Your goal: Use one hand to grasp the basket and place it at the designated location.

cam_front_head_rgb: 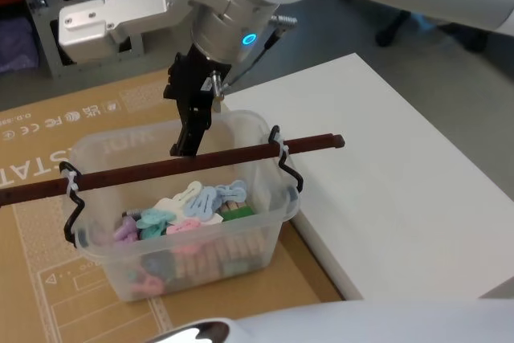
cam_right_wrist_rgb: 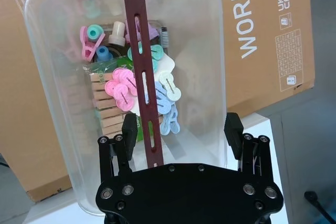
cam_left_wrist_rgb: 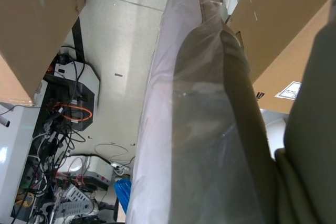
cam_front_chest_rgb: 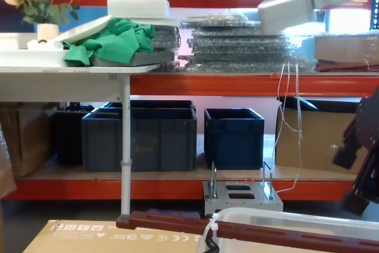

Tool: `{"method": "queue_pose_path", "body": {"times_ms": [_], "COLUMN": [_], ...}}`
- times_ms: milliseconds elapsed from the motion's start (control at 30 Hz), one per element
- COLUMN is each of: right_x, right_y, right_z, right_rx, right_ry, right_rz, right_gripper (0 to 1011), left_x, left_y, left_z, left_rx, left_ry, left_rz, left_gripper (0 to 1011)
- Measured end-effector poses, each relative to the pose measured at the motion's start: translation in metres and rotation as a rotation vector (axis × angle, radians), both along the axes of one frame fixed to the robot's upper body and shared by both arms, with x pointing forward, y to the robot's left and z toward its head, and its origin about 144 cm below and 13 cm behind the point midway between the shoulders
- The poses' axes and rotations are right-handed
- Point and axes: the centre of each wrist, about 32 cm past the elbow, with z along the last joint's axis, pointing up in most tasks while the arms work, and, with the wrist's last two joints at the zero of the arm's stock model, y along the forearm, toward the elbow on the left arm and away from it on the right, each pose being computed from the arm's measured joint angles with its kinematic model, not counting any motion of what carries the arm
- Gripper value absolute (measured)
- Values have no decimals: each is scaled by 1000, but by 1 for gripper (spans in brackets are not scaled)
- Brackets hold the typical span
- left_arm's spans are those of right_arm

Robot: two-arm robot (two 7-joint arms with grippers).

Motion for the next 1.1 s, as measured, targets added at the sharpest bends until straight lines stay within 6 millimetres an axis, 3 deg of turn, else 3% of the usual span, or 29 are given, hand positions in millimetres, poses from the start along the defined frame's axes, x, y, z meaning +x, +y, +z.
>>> {"method": "queue_pose_path", "body": {"times_ms": [333, 633, 1100], "right_x": [-3, -5, -5], "right_y": [-9, -34, -34], "right_z": [14, 37, 33], "right_rx": [30, 85, 78], "right_ry": [-7, 0, 2], "right_rz": [-9, -44, -44], "right_gripper": [1000, 1000, 1000], "left_x": [0, 0, 0], "left_y": [0, 0, 0], "left_z": [0, 0, 0], "left_rx": [0, 0, 0], "left_ry": [0, 0, 0], "left_rz": [0, 0, 0], "left_gripper": [0, 0, 0]}}
